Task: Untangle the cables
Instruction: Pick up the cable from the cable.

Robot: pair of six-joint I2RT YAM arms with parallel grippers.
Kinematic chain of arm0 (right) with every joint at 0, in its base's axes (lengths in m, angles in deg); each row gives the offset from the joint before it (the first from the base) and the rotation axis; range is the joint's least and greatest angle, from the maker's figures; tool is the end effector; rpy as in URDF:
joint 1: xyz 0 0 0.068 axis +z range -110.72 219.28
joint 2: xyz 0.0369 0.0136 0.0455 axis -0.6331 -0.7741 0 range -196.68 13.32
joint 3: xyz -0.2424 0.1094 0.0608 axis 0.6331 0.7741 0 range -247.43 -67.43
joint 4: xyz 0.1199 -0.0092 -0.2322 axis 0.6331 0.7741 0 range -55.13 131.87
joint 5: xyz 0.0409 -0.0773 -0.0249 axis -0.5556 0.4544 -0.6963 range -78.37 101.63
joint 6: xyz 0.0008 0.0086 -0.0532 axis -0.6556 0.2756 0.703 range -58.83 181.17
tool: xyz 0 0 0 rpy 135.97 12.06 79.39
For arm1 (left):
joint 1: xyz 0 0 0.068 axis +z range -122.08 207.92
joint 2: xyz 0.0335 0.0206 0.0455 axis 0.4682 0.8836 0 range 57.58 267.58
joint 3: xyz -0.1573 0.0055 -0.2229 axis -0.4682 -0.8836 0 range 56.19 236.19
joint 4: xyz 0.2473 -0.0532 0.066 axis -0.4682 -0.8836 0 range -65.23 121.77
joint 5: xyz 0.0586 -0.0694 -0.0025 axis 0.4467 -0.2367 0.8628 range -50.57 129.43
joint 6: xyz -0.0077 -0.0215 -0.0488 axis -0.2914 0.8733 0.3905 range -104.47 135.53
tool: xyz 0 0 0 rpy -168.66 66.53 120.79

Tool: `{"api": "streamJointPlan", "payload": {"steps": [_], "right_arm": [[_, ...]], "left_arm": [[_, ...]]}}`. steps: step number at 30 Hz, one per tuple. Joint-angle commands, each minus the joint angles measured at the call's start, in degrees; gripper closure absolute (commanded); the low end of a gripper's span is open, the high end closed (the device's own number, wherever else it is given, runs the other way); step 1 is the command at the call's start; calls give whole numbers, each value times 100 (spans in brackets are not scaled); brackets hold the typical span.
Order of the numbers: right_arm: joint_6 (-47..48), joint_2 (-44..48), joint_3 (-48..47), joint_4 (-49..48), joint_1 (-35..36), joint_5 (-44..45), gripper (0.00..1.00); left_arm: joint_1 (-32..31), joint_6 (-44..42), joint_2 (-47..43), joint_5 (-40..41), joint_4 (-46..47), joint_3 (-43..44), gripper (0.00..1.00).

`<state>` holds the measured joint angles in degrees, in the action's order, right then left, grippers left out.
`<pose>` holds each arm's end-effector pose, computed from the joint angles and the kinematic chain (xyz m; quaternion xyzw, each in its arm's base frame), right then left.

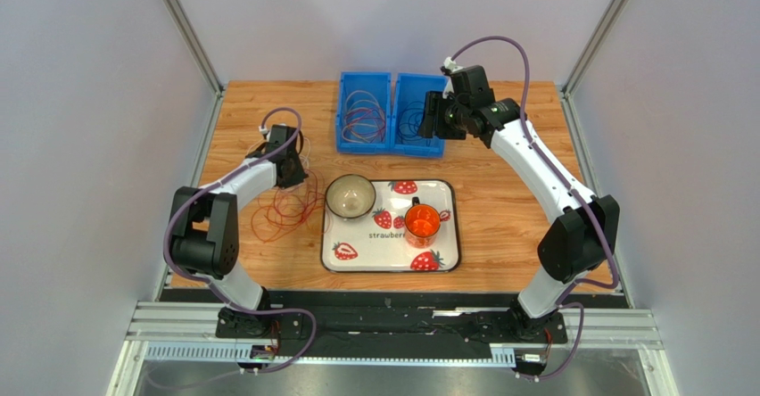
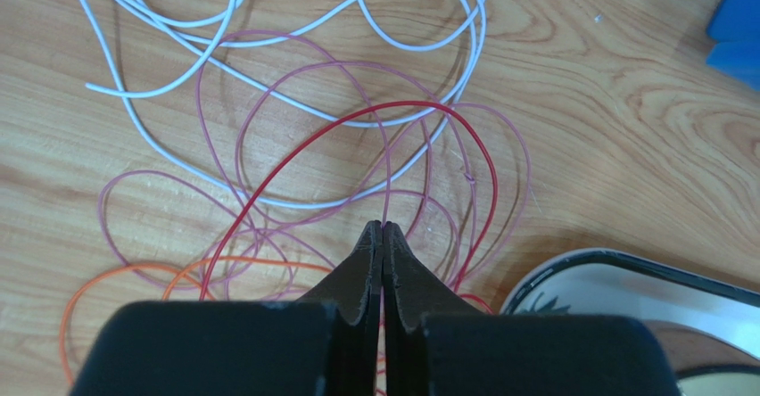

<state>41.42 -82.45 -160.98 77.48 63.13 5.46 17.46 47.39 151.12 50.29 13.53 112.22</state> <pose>0.3380 0.1536 0.3496 -0.0537 0.9206 0.1886 0.3377 0.3242 -0.0530 0.1855 -0.2040 0.9296 -0.0215 0.3061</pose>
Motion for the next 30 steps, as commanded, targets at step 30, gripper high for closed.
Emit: {"api": "streamJointPlan", "payload": {"steps": [30], "right_arm": [[-635, 427, -470, -851, 418, -1641, 45]], "left_arm": [[0, -1067, -1417, -1461, -2440, 7667, 100]]}}
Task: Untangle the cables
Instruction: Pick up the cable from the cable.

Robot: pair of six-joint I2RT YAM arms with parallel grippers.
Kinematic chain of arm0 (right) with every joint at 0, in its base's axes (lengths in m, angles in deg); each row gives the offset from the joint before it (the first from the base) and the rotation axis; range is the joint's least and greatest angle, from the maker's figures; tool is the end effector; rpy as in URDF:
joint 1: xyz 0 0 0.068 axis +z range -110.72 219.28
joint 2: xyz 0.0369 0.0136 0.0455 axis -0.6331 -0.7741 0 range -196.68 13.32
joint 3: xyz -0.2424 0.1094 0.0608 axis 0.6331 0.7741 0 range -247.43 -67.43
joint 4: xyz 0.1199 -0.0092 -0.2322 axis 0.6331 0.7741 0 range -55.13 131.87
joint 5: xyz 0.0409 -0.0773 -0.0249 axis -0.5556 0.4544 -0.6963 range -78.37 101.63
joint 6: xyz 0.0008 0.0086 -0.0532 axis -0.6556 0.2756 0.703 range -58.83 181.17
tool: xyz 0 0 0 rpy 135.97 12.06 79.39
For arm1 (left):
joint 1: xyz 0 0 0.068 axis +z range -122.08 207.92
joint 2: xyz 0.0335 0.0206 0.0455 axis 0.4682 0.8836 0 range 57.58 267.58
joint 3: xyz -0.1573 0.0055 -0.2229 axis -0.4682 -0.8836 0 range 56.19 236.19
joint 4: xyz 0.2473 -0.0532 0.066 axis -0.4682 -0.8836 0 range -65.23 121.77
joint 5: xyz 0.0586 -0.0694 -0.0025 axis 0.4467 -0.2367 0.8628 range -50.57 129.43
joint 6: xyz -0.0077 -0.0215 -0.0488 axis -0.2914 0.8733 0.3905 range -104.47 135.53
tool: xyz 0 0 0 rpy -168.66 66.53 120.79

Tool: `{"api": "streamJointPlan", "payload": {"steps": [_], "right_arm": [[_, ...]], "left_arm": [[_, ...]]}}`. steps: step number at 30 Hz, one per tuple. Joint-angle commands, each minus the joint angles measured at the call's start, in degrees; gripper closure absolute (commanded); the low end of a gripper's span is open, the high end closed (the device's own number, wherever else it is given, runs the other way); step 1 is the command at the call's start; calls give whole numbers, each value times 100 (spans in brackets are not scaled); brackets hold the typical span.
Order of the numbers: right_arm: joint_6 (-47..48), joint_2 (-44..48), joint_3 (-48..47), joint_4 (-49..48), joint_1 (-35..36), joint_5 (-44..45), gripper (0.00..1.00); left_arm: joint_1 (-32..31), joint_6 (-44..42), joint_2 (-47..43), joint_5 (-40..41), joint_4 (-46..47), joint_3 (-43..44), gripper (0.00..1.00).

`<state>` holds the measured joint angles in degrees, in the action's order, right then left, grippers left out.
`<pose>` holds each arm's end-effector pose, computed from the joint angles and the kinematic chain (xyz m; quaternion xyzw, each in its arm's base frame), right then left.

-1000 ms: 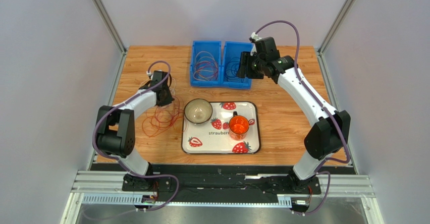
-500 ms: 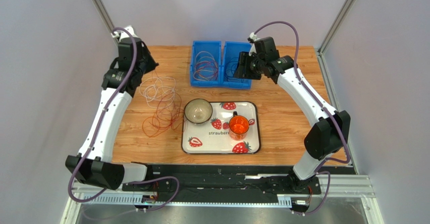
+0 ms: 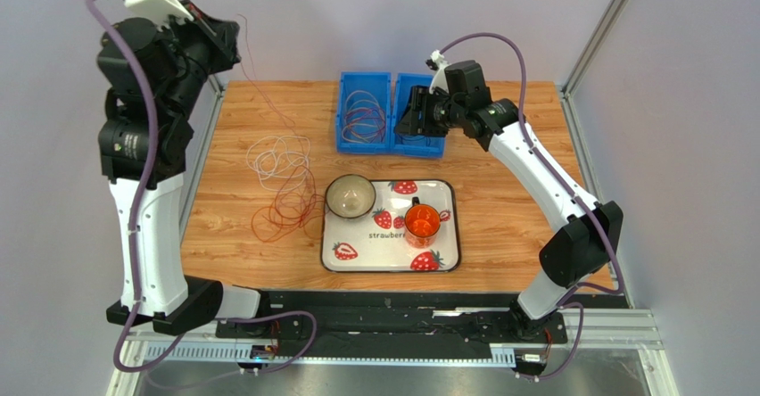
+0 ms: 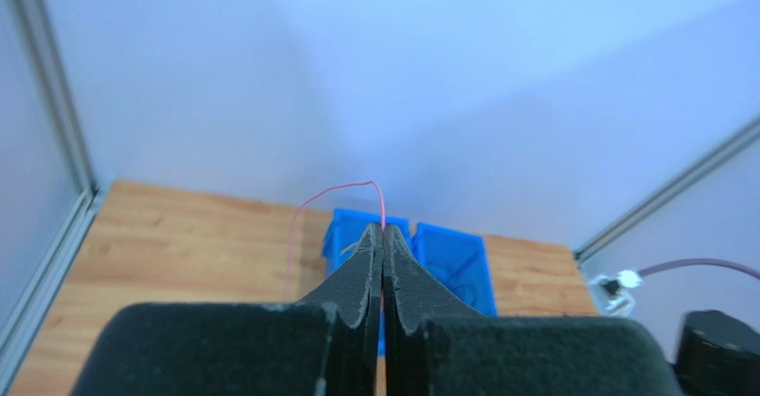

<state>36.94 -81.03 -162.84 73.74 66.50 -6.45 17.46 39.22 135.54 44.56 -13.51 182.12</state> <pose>0.3231 0.1786 0.3752 -0.0923 0.8848 0.3157 0.3301 0.1909 -0.0320 0.5991 -0.1116 0.6813 -0.1827 0.7001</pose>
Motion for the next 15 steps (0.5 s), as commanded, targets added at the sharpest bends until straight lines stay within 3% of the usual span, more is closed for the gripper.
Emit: {"api": "streamJointPlan", "payload": {"steps": [1, 8, 11, 15], "right_arm": [[-196, 303, -285, -538, 90, -485, 45], [-205, 487, -215, -863, 161, -783, 44], [-231, 601, -65, -1241, 178, -1169, 39], [-320, 715, 399, -1812, 283, -1768, 30]], "left_arm": [[0, -250, 141, -1038, 387, 731, 100], [0, -250, -227, -1127, 923, 592, 100], [0, -233, -525, -1111, 925, -110, 100], [0, -145, -1132, -829, 985, -1819, 100]]}}
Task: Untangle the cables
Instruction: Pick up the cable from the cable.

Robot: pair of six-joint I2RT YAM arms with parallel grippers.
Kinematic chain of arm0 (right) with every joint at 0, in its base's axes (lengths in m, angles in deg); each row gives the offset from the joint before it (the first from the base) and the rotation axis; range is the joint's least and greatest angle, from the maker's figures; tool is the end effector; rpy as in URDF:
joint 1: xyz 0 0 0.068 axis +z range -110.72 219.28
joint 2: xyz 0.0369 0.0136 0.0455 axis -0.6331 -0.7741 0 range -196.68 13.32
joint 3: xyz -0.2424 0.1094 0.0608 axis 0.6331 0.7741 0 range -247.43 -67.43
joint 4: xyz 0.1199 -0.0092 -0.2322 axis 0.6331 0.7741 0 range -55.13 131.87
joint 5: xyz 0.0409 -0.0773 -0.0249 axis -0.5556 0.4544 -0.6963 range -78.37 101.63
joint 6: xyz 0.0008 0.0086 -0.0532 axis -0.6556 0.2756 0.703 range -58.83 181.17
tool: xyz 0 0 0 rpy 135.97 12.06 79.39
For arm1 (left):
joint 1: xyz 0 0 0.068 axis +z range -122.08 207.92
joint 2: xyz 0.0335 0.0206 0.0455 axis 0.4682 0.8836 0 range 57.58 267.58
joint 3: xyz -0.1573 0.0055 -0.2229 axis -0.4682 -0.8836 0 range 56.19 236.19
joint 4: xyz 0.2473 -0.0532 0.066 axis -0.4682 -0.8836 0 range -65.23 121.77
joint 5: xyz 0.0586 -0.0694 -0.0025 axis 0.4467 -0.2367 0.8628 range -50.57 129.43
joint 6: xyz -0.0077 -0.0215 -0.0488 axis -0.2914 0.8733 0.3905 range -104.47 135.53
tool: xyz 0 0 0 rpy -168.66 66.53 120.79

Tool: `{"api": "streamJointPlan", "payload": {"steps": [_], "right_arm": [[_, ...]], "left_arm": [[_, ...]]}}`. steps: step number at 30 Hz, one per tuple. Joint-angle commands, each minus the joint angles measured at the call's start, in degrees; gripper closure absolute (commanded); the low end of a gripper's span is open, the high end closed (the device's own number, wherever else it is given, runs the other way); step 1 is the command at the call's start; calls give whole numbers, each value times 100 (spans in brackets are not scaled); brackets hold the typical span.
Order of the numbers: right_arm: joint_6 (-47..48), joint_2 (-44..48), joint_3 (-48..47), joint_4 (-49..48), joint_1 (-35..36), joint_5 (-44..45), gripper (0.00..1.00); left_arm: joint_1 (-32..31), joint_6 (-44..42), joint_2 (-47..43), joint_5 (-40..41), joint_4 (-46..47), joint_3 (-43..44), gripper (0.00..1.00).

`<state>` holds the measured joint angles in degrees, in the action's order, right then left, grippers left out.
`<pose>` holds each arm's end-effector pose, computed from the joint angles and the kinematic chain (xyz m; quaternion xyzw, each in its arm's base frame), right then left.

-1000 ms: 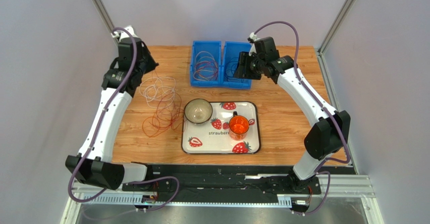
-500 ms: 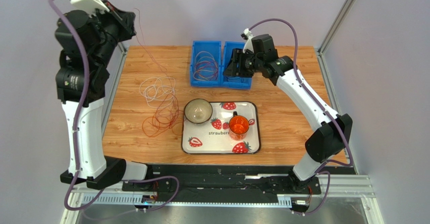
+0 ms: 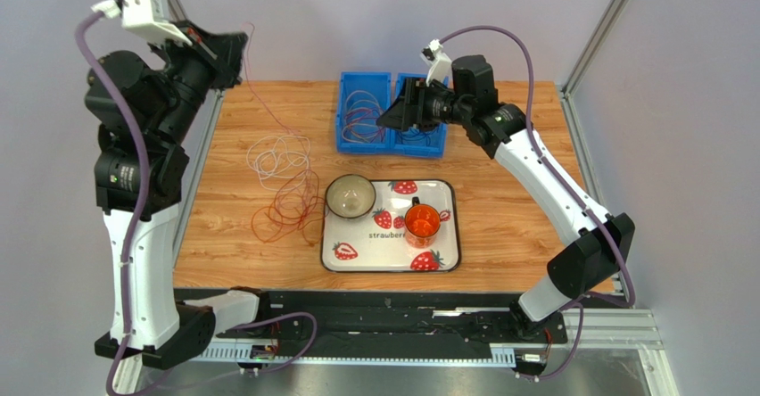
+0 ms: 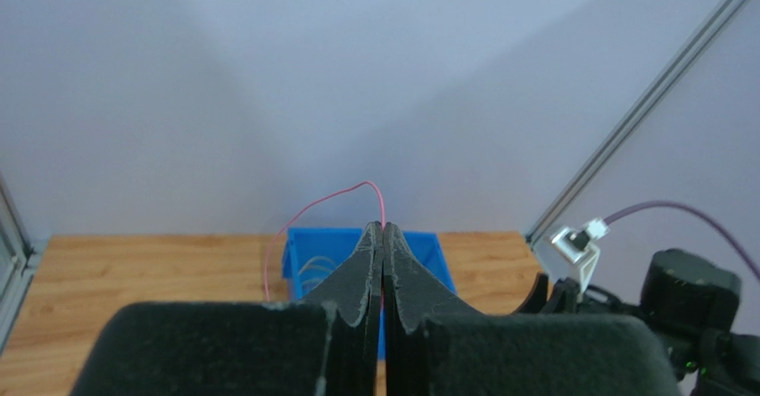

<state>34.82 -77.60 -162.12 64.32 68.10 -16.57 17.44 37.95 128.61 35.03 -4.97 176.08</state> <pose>0.3070 0.1881 0.4079 -0.1474 0.8180 0.4219 0.3621 0.1539 -0.0313 0.6102 -0.0356 0.6277 -0.2432 0.7386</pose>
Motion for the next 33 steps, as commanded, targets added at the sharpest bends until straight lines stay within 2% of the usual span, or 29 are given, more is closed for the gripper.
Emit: {"api": "streamJointPlan", "payload": {"steps": [1, 3, 6, 10, 13, 19, 25, 33], "right_arm": [[-64, 407, 442, -1184, 202, -826, 27], [191, 478, 697, -1432, 475, -818, 20], [534, 399, 944, -1784, 861, -766, 16], [753, 154, 1085, -2459, 1231, -748, 14], [1227, -92, 1024, -2585, 1547, -494, 12], [2001, -506, 628, -2725, 1952, 463, 9], [2616, -796, 145, -2892, 2206, 1070, 8], [3004, -840, 30, -3498, 2312, 1467, 8]], "left_arm": [[2, -9, -571, 141, 322, -1545, 100], [2, 17, -853, 159, 438, -2247, 100], [2, 35, -915, 142, 404, -2619, 100], [2, 52, -898, 71, 421, -2858, 100], [2, 79, -845, 168, 342, -2849, 100], [2, 61, -696, 89, 237, -2472, 100], [2, -18, -309, -34, -124, -1401, 100], [2, -9, -45, -140, -308, -749, 100]]}}
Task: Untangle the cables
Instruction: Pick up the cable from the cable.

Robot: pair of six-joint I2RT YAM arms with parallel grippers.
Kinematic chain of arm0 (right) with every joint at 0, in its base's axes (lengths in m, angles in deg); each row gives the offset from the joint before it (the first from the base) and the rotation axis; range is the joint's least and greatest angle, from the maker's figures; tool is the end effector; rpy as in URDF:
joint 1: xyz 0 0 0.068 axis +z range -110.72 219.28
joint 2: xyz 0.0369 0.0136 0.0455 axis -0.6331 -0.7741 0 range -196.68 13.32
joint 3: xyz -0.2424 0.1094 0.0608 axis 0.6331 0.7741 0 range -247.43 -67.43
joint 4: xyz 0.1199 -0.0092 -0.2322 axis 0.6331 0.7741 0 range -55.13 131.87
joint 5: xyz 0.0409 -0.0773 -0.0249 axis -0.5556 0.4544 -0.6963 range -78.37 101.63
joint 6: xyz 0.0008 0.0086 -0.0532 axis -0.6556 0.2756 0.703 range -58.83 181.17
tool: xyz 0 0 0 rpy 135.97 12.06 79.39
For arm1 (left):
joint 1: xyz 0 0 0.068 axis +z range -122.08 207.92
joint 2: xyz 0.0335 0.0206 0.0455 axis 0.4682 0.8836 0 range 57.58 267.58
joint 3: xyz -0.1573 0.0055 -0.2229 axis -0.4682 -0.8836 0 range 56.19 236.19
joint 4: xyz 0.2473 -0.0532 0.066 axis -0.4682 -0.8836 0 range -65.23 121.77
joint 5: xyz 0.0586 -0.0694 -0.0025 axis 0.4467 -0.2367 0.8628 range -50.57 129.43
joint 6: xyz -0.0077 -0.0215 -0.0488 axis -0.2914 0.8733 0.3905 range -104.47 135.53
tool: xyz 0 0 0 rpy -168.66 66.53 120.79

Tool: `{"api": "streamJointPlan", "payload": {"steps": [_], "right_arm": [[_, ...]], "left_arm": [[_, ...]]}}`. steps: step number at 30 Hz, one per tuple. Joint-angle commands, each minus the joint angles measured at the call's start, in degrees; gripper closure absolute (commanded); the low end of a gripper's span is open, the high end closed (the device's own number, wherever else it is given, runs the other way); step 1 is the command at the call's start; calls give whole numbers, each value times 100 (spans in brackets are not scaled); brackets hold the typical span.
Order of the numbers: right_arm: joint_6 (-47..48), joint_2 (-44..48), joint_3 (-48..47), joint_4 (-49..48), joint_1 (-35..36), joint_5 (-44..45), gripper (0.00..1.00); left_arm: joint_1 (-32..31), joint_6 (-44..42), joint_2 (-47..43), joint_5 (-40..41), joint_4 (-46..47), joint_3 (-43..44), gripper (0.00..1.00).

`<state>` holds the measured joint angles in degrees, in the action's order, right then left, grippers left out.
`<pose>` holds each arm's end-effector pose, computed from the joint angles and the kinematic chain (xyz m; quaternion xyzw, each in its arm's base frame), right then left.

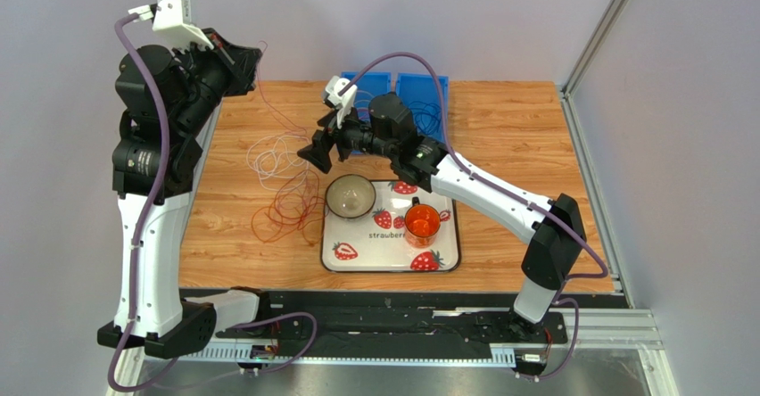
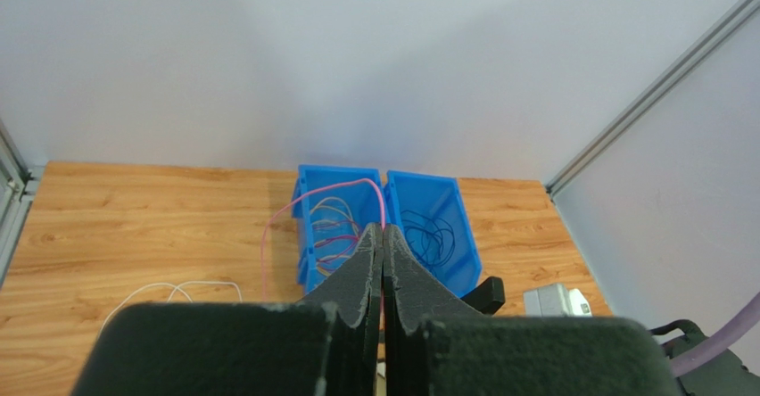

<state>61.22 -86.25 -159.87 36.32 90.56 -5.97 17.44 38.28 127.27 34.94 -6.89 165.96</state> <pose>0.2550 0.3352 0.3869 -0.4144 0.6319 0.3832 0.5311 0.1829 -0.0367 0.5676 -0.0467 0.6967 -0.2307 0.6776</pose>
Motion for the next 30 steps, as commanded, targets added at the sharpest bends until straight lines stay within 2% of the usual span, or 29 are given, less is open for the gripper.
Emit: {"api": "streamJointPlan", "payload": {"steps": [1, 7, 13, 18, 24, 27, 28, 30], "right_arm": [[390, 8, -195, -751, 66, 416, 8], [513, -211, -414, -813, 127, 407, 9], [575, -405, -538, -813, 162, 460, 17], [680, -537, -617, -831, 171, 574, 18], [785, -765, -897, -778, 171, 661, 25], [812, -827, -968, -752, 171, 723, 34], [786, -827, -960, -778, 171, 723, 43], [777, -819, -942, -822, 171, 741, 53]], "left_arm": [[2, -33, 97, -148, -125, 333, 100], [2, 29, 194, -219, -151, 545, 100], [2, 37, 247, -228, -178, 677, 100], [2, 64, 238, -263, -213, 756, 100], [2, 108, 229, -324, -222, 835, 100], [2, 99, 229, -315, -239, 879, 100], [2, 99, 229, -307, -248, 887, 100], [2, 81, 229, -280, -274, 896, 100]]}}
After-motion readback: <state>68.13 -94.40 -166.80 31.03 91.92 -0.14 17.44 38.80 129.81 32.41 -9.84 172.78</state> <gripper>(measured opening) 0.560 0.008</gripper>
